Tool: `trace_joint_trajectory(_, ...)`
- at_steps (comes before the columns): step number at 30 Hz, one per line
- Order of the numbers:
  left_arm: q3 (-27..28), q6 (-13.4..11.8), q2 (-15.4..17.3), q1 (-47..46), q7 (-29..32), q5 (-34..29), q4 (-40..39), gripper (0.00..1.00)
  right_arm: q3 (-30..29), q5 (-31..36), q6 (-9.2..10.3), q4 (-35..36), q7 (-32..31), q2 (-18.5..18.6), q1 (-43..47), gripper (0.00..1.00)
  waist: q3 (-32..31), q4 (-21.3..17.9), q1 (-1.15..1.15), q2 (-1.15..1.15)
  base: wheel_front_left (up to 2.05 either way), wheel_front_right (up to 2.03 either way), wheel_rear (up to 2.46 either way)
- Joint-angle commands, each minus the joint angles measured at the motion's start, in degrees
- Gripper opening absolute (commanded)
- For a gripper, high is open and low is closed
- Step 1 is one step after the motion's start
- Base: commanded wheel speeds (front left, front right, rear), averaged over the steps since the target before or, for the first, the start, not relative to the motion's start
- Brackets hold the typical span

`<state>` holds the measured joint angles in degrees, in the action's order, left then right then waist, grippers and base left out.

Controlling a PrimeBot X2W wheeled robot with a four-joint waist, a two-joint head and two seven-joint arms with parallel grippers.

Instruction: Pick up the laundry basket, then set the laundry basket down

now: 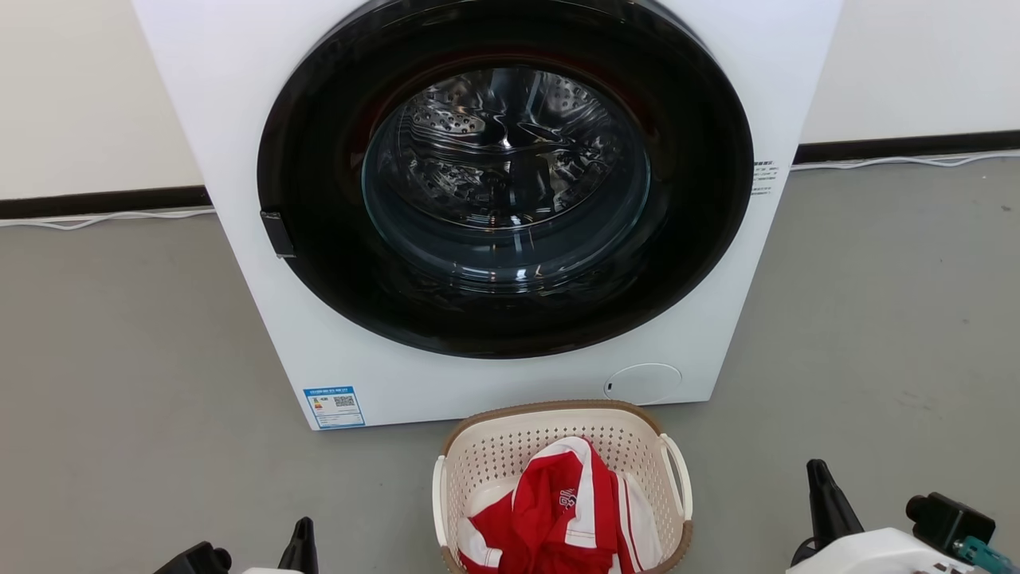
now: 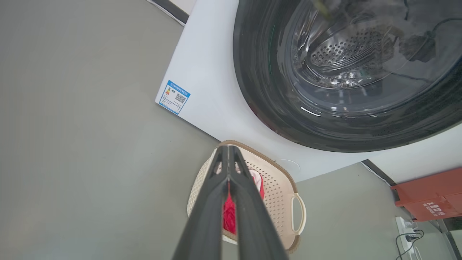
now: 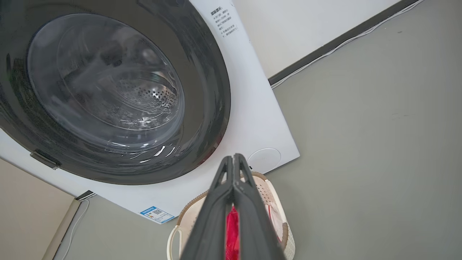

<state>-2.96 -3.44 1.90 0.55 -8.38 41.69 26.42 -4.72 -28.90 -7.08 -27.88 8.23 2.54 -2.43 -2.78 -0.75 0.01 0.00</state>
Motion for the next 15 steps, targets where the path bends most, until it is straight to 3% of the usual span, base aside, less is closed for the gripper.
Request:
trace_joint_trajectory(1, 1.19, 1.14, 0.39, -3.16, 0.66, 2.51, -2.07, 0.00, 0.16, -3.14, -0.13, 2.41, -0.73, 0.24, -2.36, 0.00, 0.10, 0.03, -0.01, 0.00, 0.00, 0.00, 0.00)
trace_joint_trajectory(15, 2.47, 2.65, 0.48, -3.71, 2.85, 9.90, -3.66, 0.00, -0.15, -12.40, -0.18, 4.18, -2.90, 0.26, -2.58, 0.00, 0.54, 0.14, -0.01, 0.00, 0.00, 0.00, 0.00)
